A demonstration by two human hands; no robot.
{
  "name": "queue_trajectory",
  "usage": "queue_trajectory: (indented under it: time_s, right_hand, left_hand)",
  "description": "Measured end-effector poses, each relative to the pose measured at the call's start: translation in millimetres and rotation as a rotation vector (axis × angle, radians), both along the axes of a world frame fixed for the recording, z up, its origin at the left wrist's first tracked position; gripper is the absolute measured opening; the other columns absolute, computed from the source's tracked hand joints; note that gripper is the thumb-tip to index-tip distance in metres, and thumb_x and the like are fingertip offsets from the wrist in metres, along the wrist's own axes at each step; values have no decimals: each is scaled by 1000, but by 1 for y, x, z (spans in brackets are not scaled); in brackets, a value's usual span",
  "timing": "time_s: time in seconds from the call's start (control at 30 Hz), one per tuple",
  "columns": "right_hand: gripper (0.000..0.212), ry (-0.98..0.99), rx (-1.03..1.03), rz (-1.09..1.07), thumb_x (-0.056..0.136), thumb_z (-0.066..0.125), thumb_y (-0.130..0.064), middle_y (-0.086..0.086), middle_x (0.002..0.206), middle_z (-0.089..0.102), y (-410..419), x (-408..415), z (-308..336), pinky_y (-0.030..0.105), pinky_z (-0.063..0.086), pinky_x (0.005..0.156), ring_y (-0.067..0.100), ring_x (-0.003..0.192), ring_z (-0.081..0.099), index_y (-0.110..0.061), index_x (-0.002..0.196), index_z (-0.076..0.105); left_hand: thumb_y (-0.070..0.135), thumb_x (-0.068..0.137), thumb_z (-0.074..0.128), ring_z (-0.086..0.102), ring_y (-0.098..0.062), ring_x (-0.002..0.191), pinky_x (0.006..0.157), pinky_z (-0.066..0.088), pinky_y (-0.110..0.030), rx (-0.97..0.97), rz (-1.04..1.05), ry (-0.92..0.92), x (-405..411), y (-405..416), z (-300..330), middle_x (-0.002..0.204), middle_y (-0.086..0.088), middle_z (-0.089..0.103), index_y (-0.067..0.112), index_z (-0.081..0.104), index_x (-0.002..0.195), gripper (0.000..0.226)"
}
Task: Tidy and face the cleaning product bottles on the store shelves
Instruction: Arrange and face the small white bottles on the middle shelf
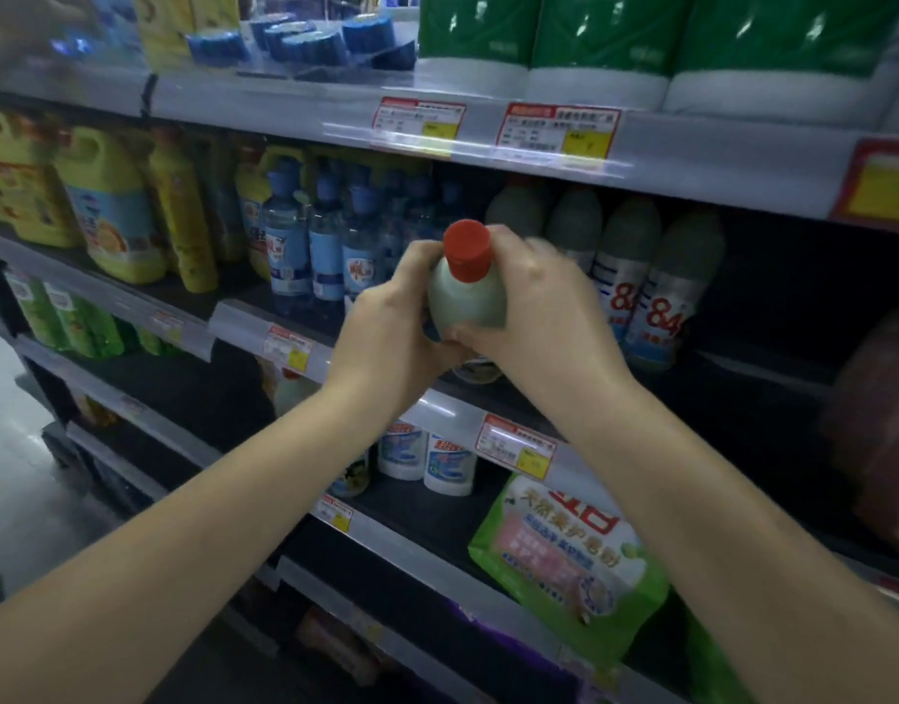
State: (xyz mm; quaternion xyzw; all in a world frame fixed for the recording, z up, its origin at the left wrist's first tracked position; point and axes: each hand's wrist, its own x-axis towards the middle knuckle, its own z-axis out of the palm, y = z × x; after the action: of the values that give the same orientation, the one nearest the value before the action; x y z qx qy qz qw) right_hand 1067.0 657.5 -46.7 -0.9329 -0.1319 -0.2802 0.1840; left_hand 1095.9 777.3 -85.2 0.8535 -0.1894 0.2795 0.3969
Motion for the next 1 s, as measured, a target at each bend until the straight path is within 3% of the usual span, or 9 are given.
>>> queue_trajectory:
  time_s: [0.17, 0.3, 0.5, 0.63, 0.8, 0.9, 1.0]
  right_hand:
    - [67, 116, 88, -80, 71, 77, -26, 4, 127, 53, -25, 22, -6, 26, 40, 89, 23, 114, 53, -25, 130, 46]
    - [67, 175, 83, -193, 76, 73, -29, 6, 134, 47, -41, 36, -3, 28, 40, 90, 26, 120, 49, -22, 134, 41]
    - [57, 105, 161, -176, 76, 73, -28, 11, 123, 53, -52, 56, -6, 28, 41, 82, 26, 110, 54, -13, 125, 48]
    - [49, 122, 266, -205, 73, 72, -26, 9, 115, 63, -56, 77, -11, 27, 47, 76, 25, 104, 60, -11, 117, 57]
    - [56, 136, 306, -280, 73, 73, -30, 10, 116, 63, -60, 90, -26, 24, 41, 69, 26, 104, 60, -7, 119, 51]
    - [62, 166, 365, -287, 73, 75, -29, 12, 117, 62, -59, 95, -45, 28, 48, 74, 28, 106, 60, -6, 122, 47]
    - [60, 193, 409, -293, 74, 73, -23, 15, 119, 61, -58, 95, -63, 32, 51, 81, 28, 107, 60, -5, 124, 44]
  left_hand:
    - [19, 68, 77, 64, -33, 98, 78, 53, -44, 25, -102, 54, 26, -28, -4, 107, -12, 68, 15, 43, 123, 66]
    - [19, 71, 76, 63, -28, 102, 84, 52, -43, 64, -162, 160, 46, -47, 2, 113, -7, 66, 22, 38, 127, 68]
    - [15, 77, 70, 62, -16, 99, 79, 49, -25, 42, -287, 145, 71, -58, 6, 112, -2, 65, 20, 39, 126, 58]
    - [12, 75, 74, 55, -8, 101, 77, 41, -14, 2, -375, 175, 87, -68, 5, 119, -5, 62, 14, 38, 132, 67]
    - [9, 73, 74, 59, -21, 106, 78, 45, -22, -29, -337, 261, 97, -78, -19, 118, -10, 61, 5, 37, 127, 66]
    - [7, 72, 74, 55, -10, 94, 65, 42, -7, -68, -359, 309, 97, -79, -33, 109, -1, 59, 10, 29, 132, 75]
    - [9, 71, 76, 53, -8, 98, 68, 41, -7, -59, -364, 348, 96, -78, -40, 117, -2, 59, 14, 24, 137, 85]
